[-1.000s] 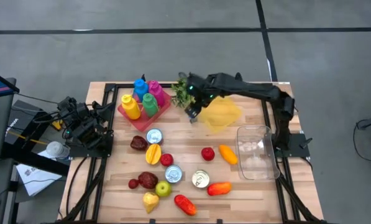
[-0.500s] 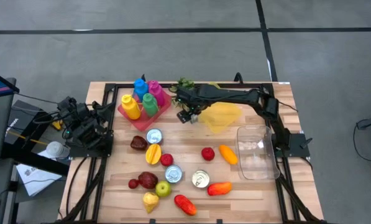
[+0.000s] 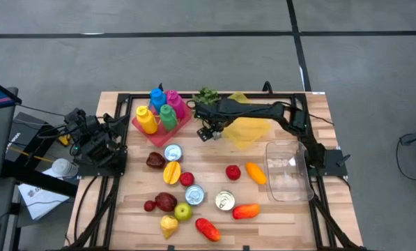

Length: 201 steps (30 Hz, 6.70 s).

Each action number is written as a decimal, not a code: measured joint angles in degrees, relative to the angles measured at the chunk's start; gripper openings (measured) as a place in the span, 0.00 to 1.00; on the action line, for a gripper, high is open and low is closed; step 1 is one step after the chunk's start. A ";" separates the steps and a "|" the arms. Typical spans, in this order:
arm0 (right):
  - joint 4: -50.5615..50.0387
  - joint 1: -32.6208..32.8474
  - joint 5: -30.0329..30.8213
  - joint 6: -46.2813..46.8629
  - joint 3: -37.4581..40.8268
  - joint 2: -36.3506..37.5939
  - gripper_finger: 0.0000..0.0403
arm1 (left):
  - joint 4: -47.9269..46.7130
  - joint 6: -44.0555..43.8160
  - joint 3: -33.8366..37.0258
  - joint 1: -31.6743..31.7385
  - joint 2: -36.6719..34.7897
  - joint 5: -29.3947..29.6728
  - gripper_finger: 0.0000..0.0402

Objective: Pick & Place Food Item
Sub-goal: Put the green tuna can into the yellow bin, then put the blue and pink tuna can into the yellow bin

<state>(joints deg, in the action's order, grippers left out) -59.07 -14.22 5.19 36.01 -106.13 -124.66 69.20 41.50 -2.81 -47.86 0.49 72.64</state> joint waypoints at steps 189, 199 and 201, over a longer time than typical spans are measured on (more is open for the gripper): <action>9.88 8.54 -8.81 13.27 23.06 30.59 0.00 | -0.82 0.00 0.02 0.00 -0.02 -0.01 0.00; 5.98 -10.13 -7.67 2.41 23.04 32.44 0.00 | -0.82 0.01 0.02 -0.01 -0.01 -0.01 0.00; 6.04 -13.94 -7.65 0.81 23.02 32.00 0.00 | -0.82 0.00 0.02 -0.01 -0.02 -0.02 0.00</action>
<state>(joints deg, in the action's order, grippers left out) -53.03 -28.16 -2.46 36.82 -83.10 -92.66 68.38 41.50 -2.79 -47.86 0.47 72.63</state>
